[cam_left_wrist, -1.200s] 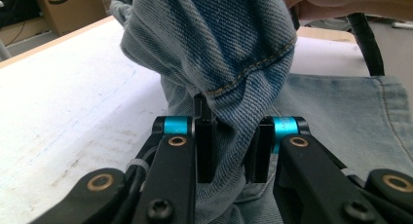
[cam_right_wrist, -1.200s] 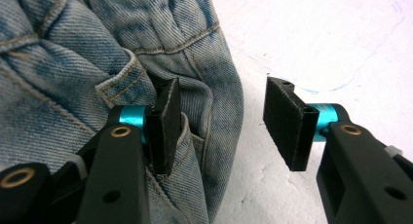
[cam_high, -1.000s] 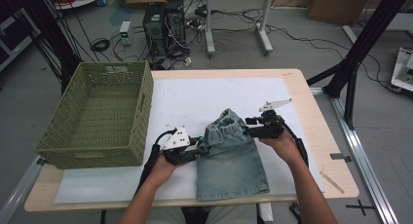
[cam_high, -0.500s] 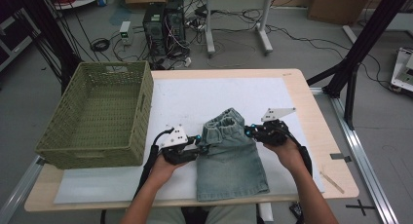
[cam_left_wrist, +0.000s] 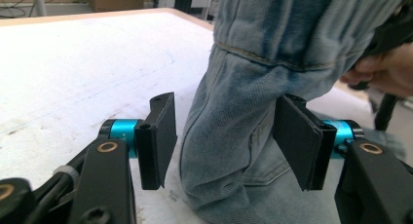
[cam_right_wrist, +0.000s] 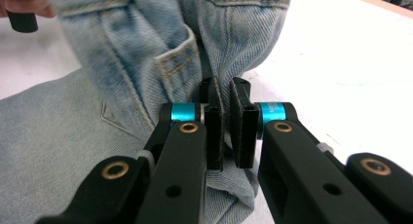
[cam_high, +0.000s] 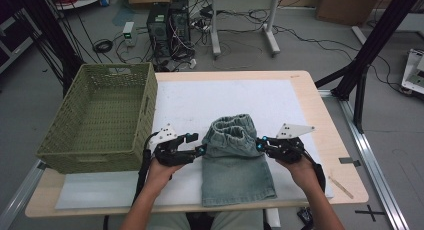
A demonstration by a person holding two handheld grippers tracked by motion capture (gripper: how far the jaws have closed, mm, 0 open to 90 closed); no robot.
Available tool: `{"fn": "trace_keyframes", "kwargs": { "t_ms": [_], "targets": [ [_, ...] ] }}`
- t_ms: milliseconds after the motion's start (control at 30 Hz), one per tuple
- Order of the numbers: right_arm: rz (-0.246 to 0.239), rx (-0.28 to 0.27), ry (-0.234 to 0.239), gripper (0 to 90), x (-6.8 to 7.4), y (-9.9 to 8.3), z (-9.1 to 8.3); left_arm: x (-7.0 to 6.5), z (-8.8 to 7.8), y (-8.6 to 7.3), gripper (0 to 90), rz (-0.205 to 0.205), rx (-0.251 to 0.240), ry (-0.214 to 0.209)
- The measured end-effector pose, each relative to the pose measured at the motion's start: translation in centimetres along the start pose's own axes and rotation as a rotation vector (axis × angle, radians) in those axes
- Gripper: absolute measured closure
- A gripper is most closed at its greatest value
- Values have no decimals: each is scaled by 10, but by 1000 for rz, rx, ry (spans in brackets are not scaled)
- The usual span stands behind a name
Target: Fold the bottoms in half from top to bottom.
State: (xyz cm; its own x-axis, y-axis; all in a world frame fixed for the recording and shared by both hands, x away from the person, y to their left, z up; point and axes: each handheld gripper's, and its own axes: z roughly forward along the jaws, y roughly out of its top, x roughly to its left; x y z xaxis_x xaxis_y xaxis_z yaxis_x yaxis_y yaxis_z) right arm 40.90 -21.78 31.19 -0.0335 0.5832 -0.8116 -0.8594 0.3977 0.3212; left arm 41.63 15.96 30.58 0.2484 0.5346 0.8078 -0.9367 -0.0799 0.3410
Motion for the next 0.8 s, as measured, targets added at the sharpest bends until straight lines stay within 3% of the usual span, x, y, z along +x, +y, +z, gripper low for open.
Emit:
{"fn": "trace_keyframes", "kwargs": {
  "t_ms": [67, 233, 300, 400, 500, 567, 700, 800],
  "targets": [
    [2, -8, -1, 868, 1, -3, -3, 1, -7, -1, 439, -15, -33, -19],
    [-14, -13, 23, 861, 6, -8, -7, 7, -19, -2, 435, -36, -36, 36],
    [-23, -9, 36, 807, 8, -9, -12, 6, -19, -1, 426, -35, -47, 49],
    [38, -45, 28, 596, 5, -13, -25, 5, -17, 0, 413, -33, -48, 75],
    [100, -140, 0, 553, -1, -13, -42, 3, -10, -1, 399, -40, -35, 90],
    [113, -157, -11, 547, -1, -9, -47, 1, -6, -2, 395, -37, -25, 90],
    [109, -131, -13, 544, 6, 0, -37, -2, 3, -2, 396, -29, 0, 79],
    [78, -69, 12, 543, 17, 5, -20, -5, 8, -3, 398, -25, 24, 66]
  ]
}}
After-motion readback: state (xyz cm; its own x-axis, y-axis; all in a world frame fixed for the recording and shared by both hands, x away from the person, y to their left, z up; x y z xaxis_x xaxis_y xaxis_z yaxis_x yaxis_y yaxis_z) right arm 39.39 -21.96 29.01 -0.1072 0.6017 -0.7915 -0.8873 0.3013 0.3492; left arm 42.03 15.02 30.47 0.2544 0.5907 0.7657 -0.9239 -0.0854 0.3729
